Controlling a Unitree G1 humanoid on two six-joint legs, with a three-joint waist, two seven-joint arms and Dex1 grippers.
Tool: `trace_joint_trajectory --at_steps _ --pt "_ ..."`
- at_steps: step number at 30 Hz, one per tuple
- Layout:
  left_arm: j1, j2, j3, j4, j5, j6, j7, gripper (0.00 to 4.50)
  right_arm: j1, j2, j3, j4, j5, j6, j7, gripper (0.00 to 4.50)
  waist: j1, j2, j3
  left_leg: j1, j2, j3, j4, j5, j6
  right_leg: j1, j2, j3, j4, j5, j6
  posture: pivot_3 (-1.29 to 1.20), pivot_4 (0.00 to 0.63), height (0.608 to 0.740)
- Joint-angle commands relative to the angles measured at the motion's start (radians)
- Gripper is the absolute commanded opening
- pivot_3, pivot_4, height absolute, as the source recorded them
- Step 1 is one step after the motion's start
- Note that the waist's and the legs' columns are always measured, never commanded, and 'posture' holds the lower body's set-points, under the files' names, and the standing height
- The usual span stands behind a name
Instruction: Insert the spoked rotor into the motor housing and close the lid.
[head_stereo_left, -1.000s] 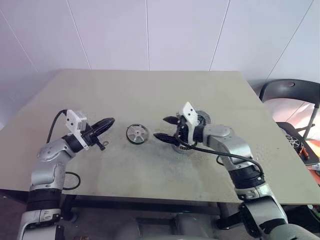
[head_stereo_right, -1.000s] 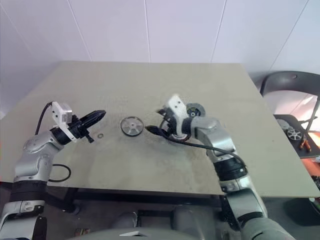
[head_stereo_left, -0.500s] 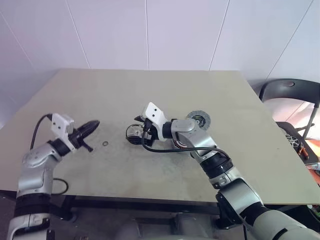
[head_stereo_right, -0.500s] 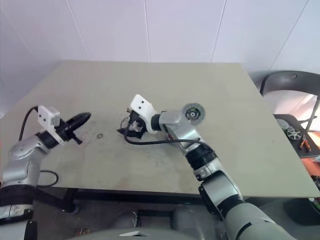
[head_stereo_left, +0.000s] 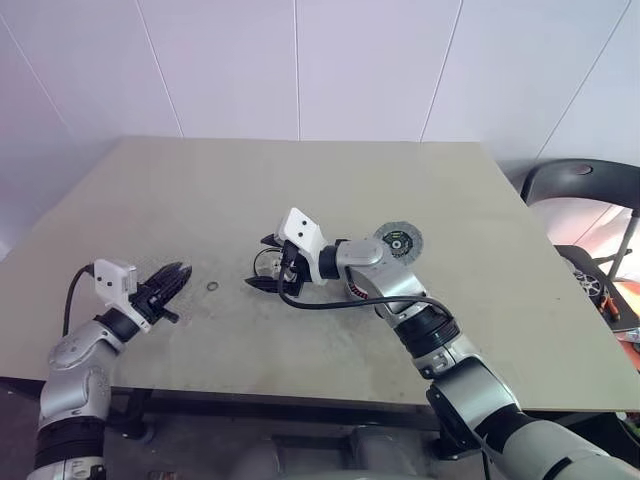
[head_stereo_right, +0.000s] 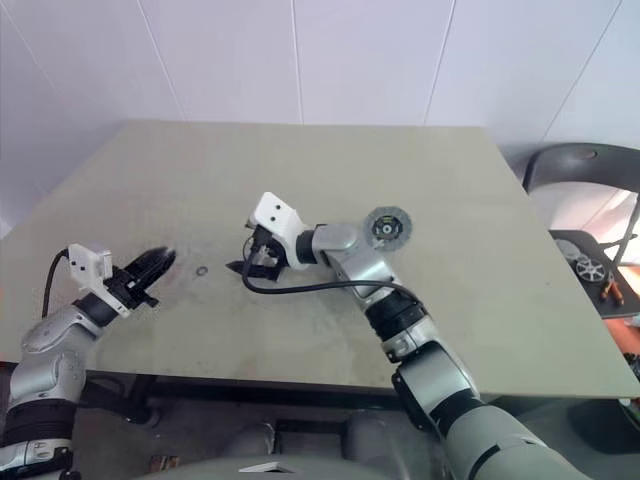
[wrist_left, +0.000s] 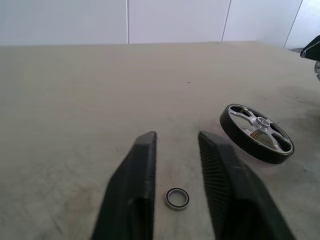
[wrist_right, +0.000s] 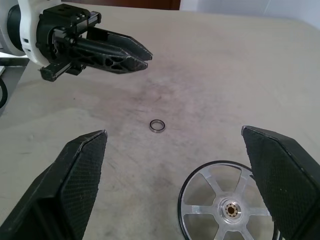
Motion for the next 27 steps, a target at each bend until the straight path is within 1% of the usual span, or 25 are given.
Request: trace_joint_trajectory --at_steps 1,5,7,11,14,19,27 --pt "-0.043 0.000 -0.011 0.020 0.026 -0.045 0.001 2.35 -0.010 0.003 -0.024 -0.030 0.004 -0.007 -0.007 4.50 0.000 0.000 0.000 0.000 0.000 0.000 0.000 0.000 0.000 0.000 0.000 0.000 0.000 0.000 0.000 0.00 0.000 0.740" --pt "-0.070 -0.007 -0.037 0.074 0.080 -0.066 0.031 3.76 -0.011 0.003 -0.030 -0.032 0.006 -0.003 -0.015 4.50 -0.001 0.000 0.000 0.000 0.000 0.000 0.000 0.000 0.000 0.000 0.000 0.000 0.000 0.000 0.000 0.00 0.000 0.740" --pt "-0.091 -0.008 -0.058 0.120 0.138 -0.070 0.094 4.45 -0.010 0.002 -0.035 -0.033 0.008 -0.001 -0.021 4.50 -0.001 0.000 0.000 0.000 0.000 0.000 0.000 0.000 0.000 0.000 0.000 0.000 0.000 0.000 0.000 0.00 0.000 0.740" --pt "-0.102 -0.018 -0.083 0.129 0.145 -0.042 0.095 4.45 -0.008 -0.001 -0.043 -0.039 0.017 0.005 -0.024 4.50 -0.001 0.000 0.000 0.000 0.000 0.000 0.000 0.000 0.000 0.000 0.000 0.000 0.000 0.000 0.000 0.00 0.000 0.740" --pt "-0.109 -0.018 -0.117 0.135 0.176 -0.033 0.105 4.45 -0.005 -0.002 -0.051 -0.046 0.022 0.008 -0.023 4.50 0.000 0.000 0.000 0.000 0.000 0.000 0.000 0.000 0.000 0.000 0.000 0.000 0.000 0.000 0.000 0.00 0.000 0.740" --pt "-0.120 -0.026 -0.137 0.114 0.191 -0.024 0.124 4.45 0.002 0.002 -0.066 -0.065 0.036 0.016 -0.020 4.50 0.000 0.000 0.000 0.000 0.000 0.000 0.000 0.000 0.000 0.000 0.000 0.000 0.000 0.000 0.000 0.00 0.000 0.740" --pt "-0.131 0.013 -0.179 0.110 0.279 0.015 0.170 4.45 0.007 0.000 -0.067 -0.073 0.040 0.022 -0.026 4.50 -0.001 0.000 0.000 0.000 0.000 0.000 0.000 0.000 0.000 0.000 0.000 0.000 0.001 0.000 0.000 0.00 0.000 0.740"
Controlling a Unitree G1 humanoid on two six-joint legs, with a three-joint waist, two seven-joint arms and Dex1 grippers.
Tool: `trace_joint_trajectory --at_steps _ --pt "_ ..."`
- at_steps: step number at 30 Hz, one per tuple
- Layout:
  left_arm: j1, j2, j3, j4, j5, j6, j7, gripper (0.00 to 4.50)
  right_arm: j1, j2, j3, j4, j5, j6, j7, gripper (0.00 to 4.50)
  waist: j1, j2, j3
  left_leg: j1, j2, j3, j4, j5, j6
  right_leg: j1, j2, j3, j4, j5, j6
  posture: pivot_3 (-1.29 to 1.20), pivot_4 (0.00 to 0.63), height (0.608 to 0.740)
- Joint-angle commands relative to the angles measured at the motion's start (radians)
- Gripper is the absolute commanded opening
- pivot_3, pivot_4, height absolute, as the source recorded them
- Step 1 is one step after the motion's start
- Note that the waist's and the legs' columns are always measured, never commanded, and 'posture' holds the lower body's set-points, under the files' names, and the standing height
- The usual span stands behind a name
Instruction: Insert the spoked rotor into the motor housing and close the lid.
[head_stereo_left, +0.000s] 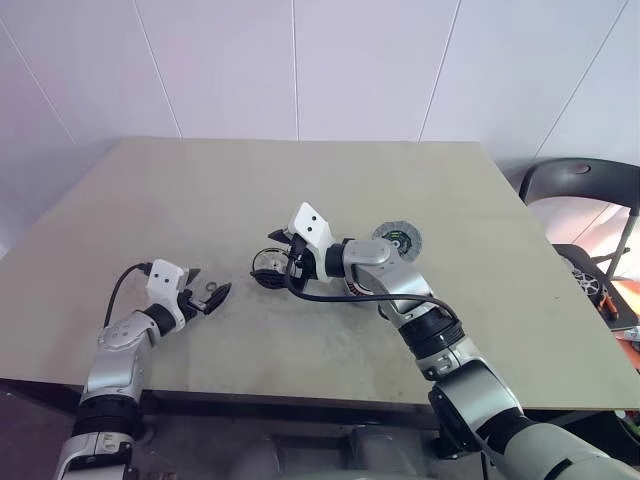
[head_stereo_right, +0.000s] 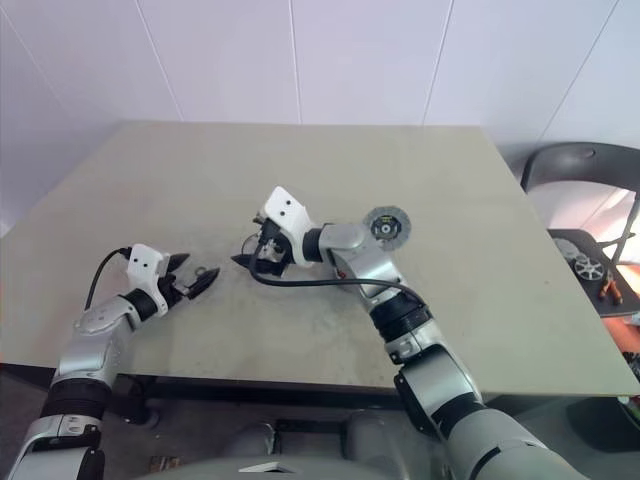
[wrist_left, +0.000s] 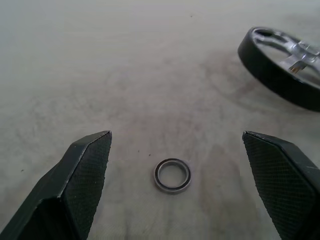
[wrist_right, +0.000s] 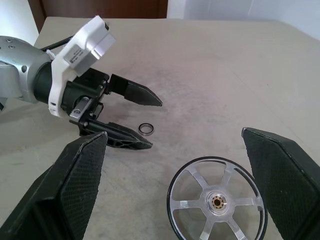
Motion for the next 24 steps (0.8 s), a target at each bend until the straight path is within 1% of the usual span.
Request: trace_joint_trajectory --at_steps 1,5,11,17,24 --pt "-0.025 0.039 -0.011 -0.041 0.034 0.019 0.018 4.45 -0.010 0.008 -0.026 -0.046 0.016 -0.007 -0.005 4.50 0.000 0.000 0.000 0.000 0.000 0.000 0.000 0.000 0.000 0.000 0.000 0.000 0.000 0.000 0.000 0.00 0.000 0.740" --pt "-0.029 0.049 -0.017 -0.067 0.037 0.049 0.022 4.45 -0.007 0.013 -0.025 -0.040 0.020 -0.013 -0.004 4.50 0.001 0.000 0.000 0.000 0.000 0.000 0.000 0.000 0.000 0.000 0.000 0.000 0.000 0.000 0.000 0.00 0.000 0.740" --pt "0.026 0.052 -0.029 -0.150 0.022 0.098 -0.013 4.45 -0.015 0.015 -0.020 -0.034 0.019 -0.018 0.007 4.50 0.000 0.000 0.000 0.000 0.000 0.000 0.000 0.000 0.000 0.000 0.000 0.000 0.000 0.000 0.000 0.00 0.000 0.740" --pt "0.043 0.048 -0.044 -0.176 0.029 0.121 -0.014 4.45 -0.015 0.019 -0.017 -0.034 0.011 -0.040 0.002 4.50 0.000 0.000 0.000 0.000 0.000 0.000 0.000 0.000 0.000 -0.001 0.000 0.000 0.000 0.000 0.000 0.00 0.000 0.740" --pt "0.040 0.050 -0.044 -0.165 0.041 0.150 0.010 4.45 -0.012 0.018 -0.021 -0.039 0.011 -0.043 -0.005 4.50 0.000 0.000 0.000 0.000 0.000 0.000 0.000 0.000 0.000 0.000 0.000 0.000 0.000 0.000 0.000 0.00 0.000 0.740"
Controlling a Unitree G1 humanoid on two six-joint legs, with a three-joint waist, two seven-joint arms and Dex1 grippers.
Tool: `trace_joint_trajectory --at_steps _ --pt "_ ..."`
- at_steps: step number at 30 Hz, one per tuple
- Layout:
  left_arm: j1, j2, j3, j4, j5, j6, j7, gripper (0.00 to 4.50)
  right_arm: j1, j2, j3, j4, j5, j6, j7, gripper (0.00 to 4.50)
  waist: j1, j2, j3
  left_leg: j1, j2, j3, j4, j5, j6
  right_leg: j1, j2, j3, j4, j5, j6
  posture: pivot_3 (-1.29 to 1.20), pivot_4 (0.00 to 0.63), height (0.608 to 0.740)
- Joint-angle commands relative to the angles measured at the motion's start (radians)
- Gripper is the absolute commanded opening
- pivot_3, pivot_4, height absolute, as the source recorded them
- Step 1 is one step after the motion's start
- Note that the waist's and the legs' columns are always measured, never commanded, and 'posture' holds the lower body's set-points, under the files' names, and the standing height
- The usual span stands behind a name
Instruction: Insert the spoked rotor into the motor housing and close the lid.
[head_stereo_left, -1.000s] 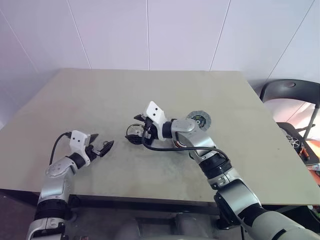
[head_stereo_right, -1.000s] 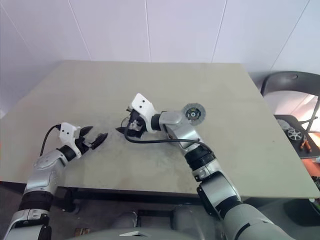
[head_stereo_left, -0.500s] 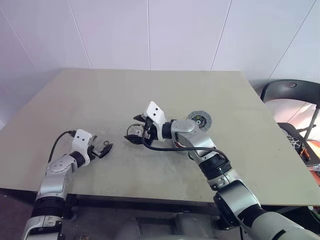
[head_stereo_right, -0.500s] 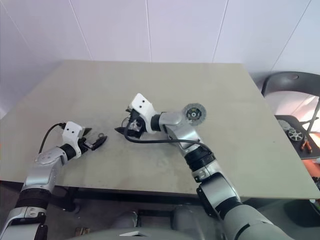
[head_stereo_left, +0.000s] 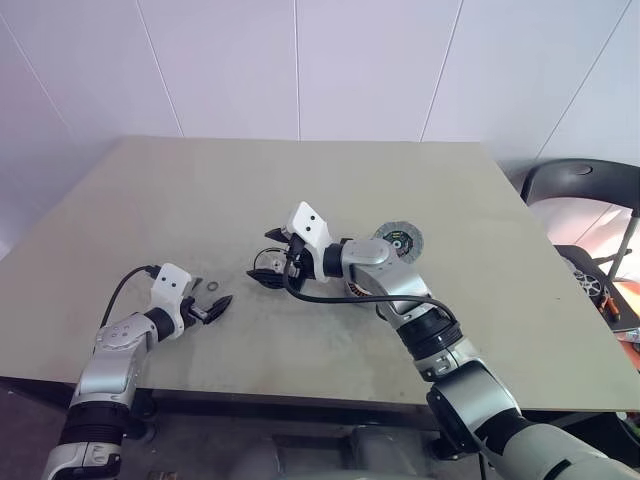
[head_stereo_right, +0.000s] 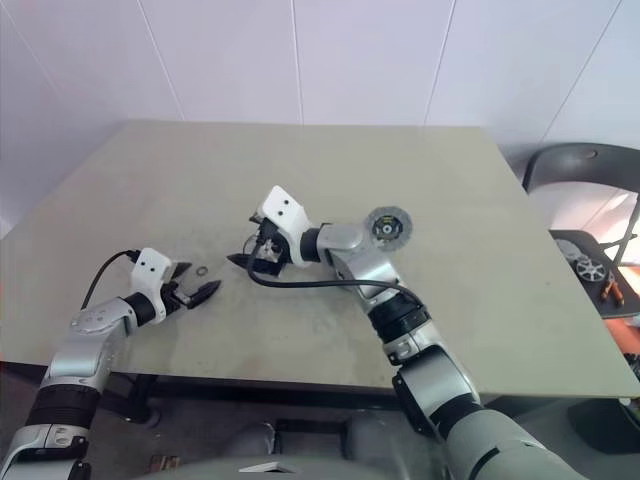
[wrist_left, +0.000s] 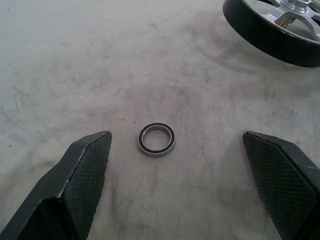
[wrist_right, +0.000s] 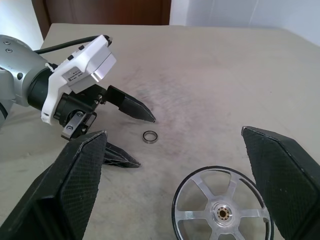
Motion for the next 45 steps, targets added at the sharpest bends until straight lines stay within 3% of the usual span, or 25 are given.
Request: trace_joint_trajectory --at_steps 1,10,27,31,39,45 --pt "-0.013 0.009 -0.002 -0.025 0.009 0.017 0.014 4.45 -0.014 0.007 -0.019 -0.040 0.006 -0.023 -0.005 4.50 0.000 0.000 0.000 0.000 0.000 0.000 0.000 0.000 0.000 0.000 0.000 0.000 0.000 0.000 0.000 0.00 0.000 0.740" --pt "-0.052 -0.022 -0.017 -0.022 0.031 0.042 0.074 4.45 -0.017 0.012 -0.022 -0.036 0.007 -0.035 -0.016 4.50 0.002 0.000 0.000 0.001 0.000 0.000 0.001 0.000 0.000 0.001 0.000 0.000 0.000 0.000 0.000 0.00 0.000 0.740" --pt "-0.076 -0.007 -0.033 0.048 0.031 0.045 0.030 4.45 -0.032 -0.010 -0.087 -0.026 0.036 -0.004 -0.027 4.50 0.001 0.000 0.000 0.001 0.000 0.000 0.001 0.000 0.000 0.001 0.000 0.000 0.000 0.000 0.000 0.00 0.000 0.740" --pt "-0.068 0.004 -0.030 0.058 0.030 0.050 0.017 3.58 -0.034 -0.010 -0.080 -0.017 0.025 -0.020 -0.026 4.50 0.000 0.000 0.000 0.001 0.000 0.000 0.001 0.000 0.000 0.001 0.000 0.000 0.000 0.000 0.000 0.00 0.000 0.740" --pt "-0.053 0.008 -0.031 0.050 0.021 0.063 -0.003 0.80 -0.043 -0.008 -0.082 0.002 0.016 -0.038 -0.023 4.50 -0.002 0.000 0.000 0.002 0.000 0.000 -0.001 0.000 0.000 0.001 0.000 0.000 0.000 0.000 0.000 0.00 0.000 0.740" --pt "-0.055 0.003 -0.013 0.028 0.001 0.033 0.000 0.68 -0.047 -0.014 -0.093 0.002 0.019 -0.037 -0.020 4.50 -0.001 0.000 0.000 0.004 0.000 0.000 -0.005 0.000 0.000 0.001 0.000 0.000 -0.001 0.000 0.000 0.00 0.000 0.740"
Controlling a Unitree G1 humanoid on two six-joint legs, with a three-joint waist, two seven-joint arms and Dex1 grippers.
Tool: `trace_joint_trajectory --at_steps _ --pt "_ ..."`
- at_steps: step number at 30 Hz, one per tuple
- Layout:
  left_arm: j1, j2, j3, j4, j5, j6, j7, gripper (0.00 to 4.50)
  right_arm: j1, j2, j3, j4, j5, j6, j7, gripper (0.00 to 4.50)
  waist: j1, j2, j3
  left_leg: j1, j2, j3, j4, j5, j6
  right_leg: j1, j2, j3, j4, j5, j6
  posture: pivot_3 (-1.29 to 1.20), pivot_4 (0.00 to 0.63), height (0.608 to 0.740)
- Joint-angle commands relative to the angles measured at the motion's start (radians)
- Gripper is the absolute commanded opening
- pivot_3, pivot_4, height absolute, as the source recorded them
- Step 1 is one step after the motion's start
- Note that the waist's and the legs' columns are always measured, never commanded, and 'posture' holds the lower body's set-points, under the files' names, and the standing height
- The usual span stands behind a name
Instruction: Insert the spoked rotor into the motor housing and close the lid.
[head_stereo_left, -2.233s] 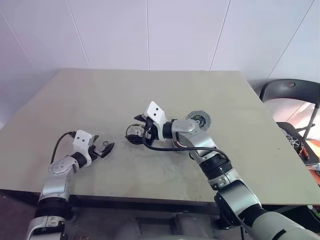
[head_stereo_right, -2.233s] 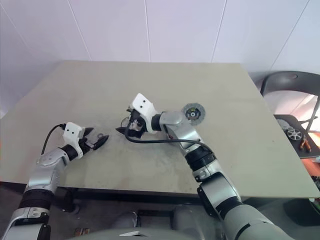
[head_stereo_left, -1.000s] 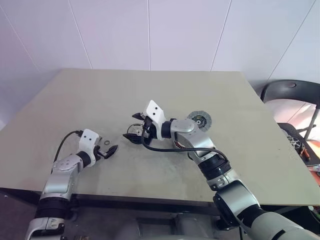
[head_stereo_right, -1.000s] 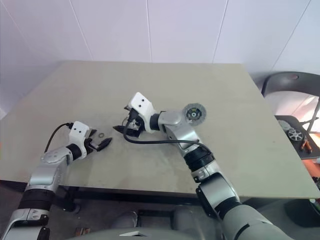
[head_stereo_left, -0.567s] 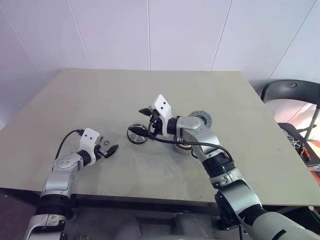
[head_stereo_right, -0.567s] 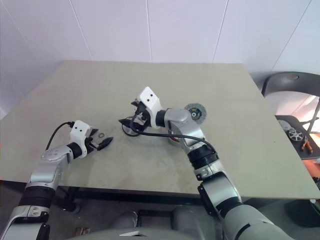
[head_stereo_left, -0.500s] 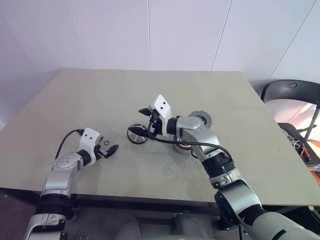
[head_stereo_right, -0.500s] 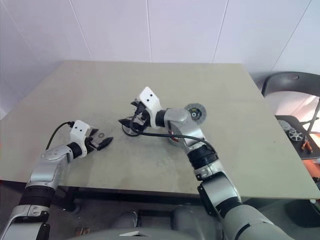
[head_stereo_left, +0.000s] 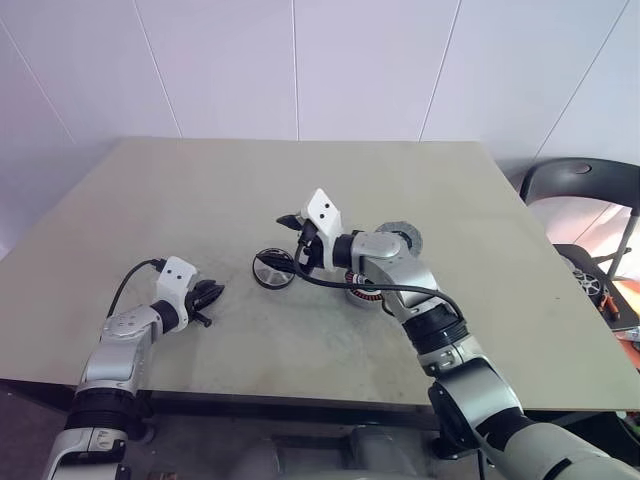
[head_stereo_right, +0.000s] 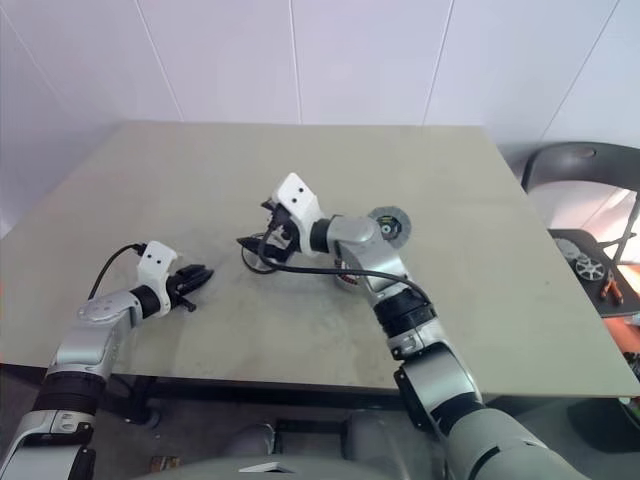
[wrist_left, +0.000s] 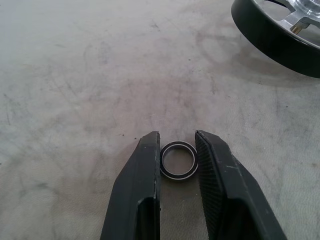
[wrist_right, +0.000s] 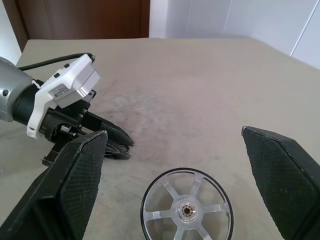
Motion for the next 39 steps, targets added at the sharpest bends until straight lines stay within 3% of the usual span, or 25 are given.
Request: trace_joint_trajectory --at_steps 1,7,12,19,24,39 --pt "0.006 0.000 0.021 -0.027 -0.025 -0.010 -0.014 0.68 -0.035 -0.005 -0.027 -0.015 0.013 -0.015 0.002 4.50 0.000 0.000 0.000 0.001 0.000 0.000 -0.001 0.000 0.000 0.000 0.000 0.000 0.000 0.000 0.000 0.00 0.000 0.740" --pt "-0.025 -0.017 0.118 -0.160 -0.212 0.021 -0.094 0.68 -0.044 -0.068 -0.176 -0.066 0.163 0.110 0.043 4.50 0.003 -0.001 0.000 -0.002 0.000 0.000 -0.002 0.000 0.000 -0.001 0.000 0.000 -0.001 0.000 0.000 0.00 0.000 0.740" --pt "-0.082 -0.014 0.090 -0.217 -0.263 0.062 -0.153 0.68 -0.006 -0.205 -0.260 -0.145 0.273 0.231 0.128 4.50 0.003 0.000 0.000 -0.003 0.000 0.000 -0.001 0.000 0.000 -0.001 -0.001 0.000 -0.004 0.000 0.000 0.00 0.000 0.740" --pt "-0.239 -0.075 -0.063 -0.112 -0.203 0.024 -0.257 0.68 0.133 -0.455 -0.203 -0.223 0.219 0.277 0.210 4.50 0.003 0.000 0.000 -0.005 -0.001 0.001 -0.002 0.000 0.000 0.000 0.000 0.000 -0.009 0.000 0.001 0.00 0.000 0.740" --pt "-0.371 -0.130 -0.163 0.077 -0.108 -0.074 -0.309 0.68 0.232 -0.561 -0.137 -0.359 0.215 0.356 0.247 4.50 0.001 0.000 0.000 -0.006 -0.001 0.001 -0.001 0.000 0.001 -0.001 0.001 0.001 -0.010 0.001 0.002 0.00 0.000 0.740" --pt "-0.540 -0.198 -0.186 0.352 -0.037 -0.226 -0.412 0.68 0.226 -0.551 0.016 -0.382 0.085 0.381 0.134 4.50 0.006 0.000 0.000 -0.011 -0.001 0.001 0.005 -0.001 0.003 -0.001 0.001 0.002 -0.013 0.003 0.005 0.00 0.000 0.740"
